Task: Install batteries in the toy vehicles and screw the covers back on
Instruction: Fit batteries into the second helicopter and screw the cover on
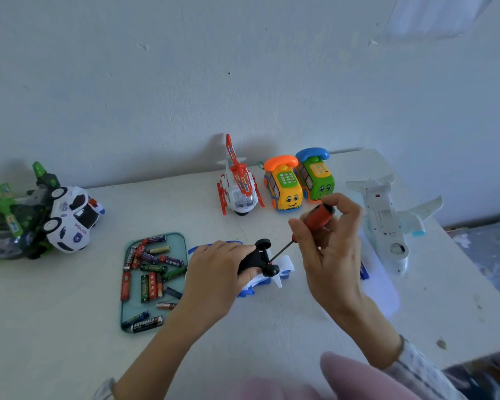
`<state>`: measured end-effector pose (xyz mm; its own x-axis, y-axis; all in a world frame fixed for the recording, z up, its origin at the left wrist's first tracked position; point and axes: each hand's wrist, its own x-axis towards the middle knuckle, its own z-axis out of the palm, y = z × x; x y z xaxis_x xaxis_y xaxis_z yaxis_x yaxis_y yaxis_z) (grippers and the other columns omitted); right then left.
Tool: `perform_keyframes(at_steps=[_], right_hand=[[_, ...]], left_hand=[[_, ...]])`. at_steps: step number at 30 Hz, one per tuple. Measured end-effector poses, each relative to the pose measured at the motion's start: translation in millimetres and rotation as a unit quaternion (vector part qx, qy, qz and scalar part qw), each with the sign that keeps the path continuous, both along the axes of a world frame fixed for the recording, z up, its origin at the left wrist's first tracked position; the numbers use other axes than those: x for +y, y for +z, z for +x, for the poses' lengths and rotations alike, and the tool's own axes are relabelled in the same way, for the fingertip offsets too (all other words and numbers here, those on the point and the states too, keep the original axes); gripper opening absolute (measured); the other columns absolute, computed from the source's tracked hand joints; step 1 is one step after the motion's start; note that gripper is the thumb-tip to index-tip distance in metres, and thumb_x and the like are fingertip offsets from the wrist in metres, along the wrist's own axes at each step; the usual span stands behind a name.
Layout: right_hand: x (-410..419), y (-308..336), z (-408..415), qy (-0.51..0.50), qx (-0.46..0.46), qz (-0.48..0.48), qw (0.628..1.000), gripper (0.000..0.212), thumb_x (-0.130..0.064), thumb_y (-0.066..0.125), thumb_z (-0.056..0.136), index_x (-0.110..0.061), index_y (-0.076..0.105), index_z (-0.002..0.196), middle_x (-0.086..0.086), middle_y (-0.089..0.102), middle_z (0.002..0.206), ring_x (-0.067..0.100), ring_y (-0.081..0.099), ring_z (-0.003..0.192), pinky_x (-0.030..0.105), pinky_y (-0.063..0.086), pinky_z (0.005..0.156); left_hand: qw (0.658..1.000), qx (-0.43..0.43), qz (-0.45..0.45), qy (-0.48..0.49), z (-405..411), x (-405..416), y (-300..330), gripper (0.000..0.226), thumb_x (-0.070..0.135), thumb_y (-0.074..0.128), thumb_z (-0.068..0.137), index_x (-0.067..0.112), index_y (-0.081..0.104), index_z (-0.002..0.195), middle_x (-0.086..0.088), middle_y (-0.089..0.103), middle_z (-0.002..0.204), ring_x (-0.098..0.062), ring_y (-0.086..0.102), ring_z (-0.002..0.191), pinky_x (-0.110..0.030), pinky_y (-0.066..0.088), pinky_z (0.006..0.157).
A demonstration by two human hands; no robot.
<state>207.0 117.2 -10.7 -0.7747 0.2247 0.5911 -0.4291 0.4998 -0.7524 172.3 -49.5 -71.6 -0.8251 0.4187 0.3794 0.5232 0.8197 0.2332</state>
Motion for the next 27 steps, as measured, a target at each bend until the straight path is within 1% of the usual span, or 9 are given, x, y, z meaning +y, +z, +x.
perform_keyframes(at_steps=[2, 4, 6, 9, 13, 17, 20, 24, 27], right_hand=[[-0.9, -2.4, 0.4, 0.011, 0.000, -0.002, 1.000, 0.037, -0.022, 0.057, 0.089, -0.042, 0.031, 0.106, 0.012, 0.051, 0.069, 0.034, 0.053, 0.055, 0.047, 0.044, 0.050], [-2.1, -2.8, -0.1, 0.022, -0.002, -0.001, 1.000, 0.031, -0.025, 0.055, 0.089, -0.037, 0.033, 0.107, 0.015, 0.051, 0.069, 0.034, 0.053, 0.055, 0.047, 0.044, 0.049], [-3.6, -2.1, -0.8, 0.030, -0.003, 0.002, 1.000, 0.029, -0.025, 0.055, 0.089, -0.032, 0.034, 0.108, 0.016, 0.051, 0.069, 0.034, 0.053, 0.055, 0.046, 0.044, 0.049], [-5.5, -2.7, -3.1, 0.039, -0.004, 0.013, 0.999, 0.031, -0.018, 0.056, 0.091, -0.029, 0.033, 0.109, 0.015, 0.050, 0.068, 0.032, 0.052, 0.055, 0.044, 0.044, 0.049], [-5.8, -4.7, -5.8, 0.043, -0.010, 0.028, 0.999, 0.035, -0.011, 0.058, 0.089, -0.023, 0.033, 0.110, 0.012, 0.050, 0.068, 0.028, 0.050, 0.052, 0.040, 0.044, 0.048], [-5.8, -5.0, -6.9, 0.049, -0.013, 0.030, 0.998, 0.036, -0.012, 0.058, 0.088, -0.022, 0.032, 0.111, 0.006, 0.051, 0.069, 0.019, 0.048, 0.051, 0.029, 0.045, 0.048], [-5.7, -4.0, -6.8, 0.052, -0.015, 0.025, 0.998, 0.036, -0.013, 0.058, 0.088, -0.024, 0.033, 0.111, 0.006, 0.051, 0.069, 0.018, 0.048, 0.052, 0.025, 0.044, 0.048], [-6.6, -5.2, -5.6, 0.056, -0.025, 0.020, 0.998, 0.036, -0.013, 0.058, 0.089, -0.024, 0.032, 0.111, 0.009, 0.051, 0.069, 0.018, 0.048, 0.053, 0.013, 0.039, 0.049], [-6.6, -5.5, -5.5, 0.057, -0.029, 0.018, 0.998, 0.037, -0.013, 0.059, 0.088, -0.025, 0.032, 0.111, 0.010, 0.052, 0.069, 0.019, 0.048, 0.053, 0.011, 0.038, 0.049]], left_hand=[[1.000, -0.018, 0.004, 0.004, -0.5, 0.0, 3.0, 0.016, 0.047, 0.069, 0.075, 0.032, 0.070, 0.081, 0.014, 0.057, 0.058, -0.008, 0.041, 0.053, -0.013, 0.013, 0.054], [0.999, -0.034, 0.014, 0.008, -1.0, 0.5, 6.5, 0.020, 0.051, 0.056, 0.077, 0.034, 0.069, 0.078, 0.014, 0.054, 0.055, -0.006, 0.036, 0.053, -0.011, 0.012, 0.054], [0.999, -0.045, 0.019, 0.006, -1.2, 1.5, 9.3, 0.030, 0.054, 0.047, 0.077, 0.034, 0.069, 0.078, 0.014, 0.055, 0.053, -0.007, 0.039, 0.052, -0.010, 0.015, 0.052], [0.999, -0.051, 0.015, 0.003, -0.9, 1.1, 10.3, 0.024, 0.052, 0.054, 0.075, 0.035, 0.070, 0.081, 0.017, 0.047, 0.053, -0.006, 0.037, 0.053, -0.011, 0.014, 0.052], [0.997, -0.071, 0.021, -0.005, -0.4, 0.1, 8.2, 0.025, 0.051, 0.058, 0.075, 0.034, 0.072, 0.088, 0.015, 0.057, 0.058, -0.005, 0.038, 0.056, -0.010, 0.020, 0.053], [0.998, -0.065, 0.023, -0.002, -0.8, 0.0, 9.8, 0.021, 0.048, 0.065, 0.071, 0.035, 0.072, 0.085, 0.016, 0.057, 0.056, -0.003, 0.035, 0.054, -0.008, 0.017, 0.053], [0.997, -0.068, 0.026, -0.001, -0.6, 0.7, 9.7, 0.022, 0.050, 0.060, 0.072, 0.035, 0.072, 0.082, 0.015, 0.056, 0.054, -0.003, 0.035, 0.052, -0.009, 0.020, 0.052], [0.998, -0.063, 0.014, 0.004, -0.7, 1.0, 11.5, 0.022, 0.052, 0.058, 0.070, 0.037, 0.071, 0.079, 0.015, 0.055, 0.052, -0.003, 0.032, 0.051, -0.008, 0.013, 0.051], [0.998, -0.063, 0.009, 0.007, -1.2, 0.2, 10.0, 0.021, 0.052, 0.058, 0.070, 0.038, 0.071, 0.080, 0.016, 0.055, 0.053, -0.003, 0.033, 0.052, -0.008, 0.013, 0.052]])
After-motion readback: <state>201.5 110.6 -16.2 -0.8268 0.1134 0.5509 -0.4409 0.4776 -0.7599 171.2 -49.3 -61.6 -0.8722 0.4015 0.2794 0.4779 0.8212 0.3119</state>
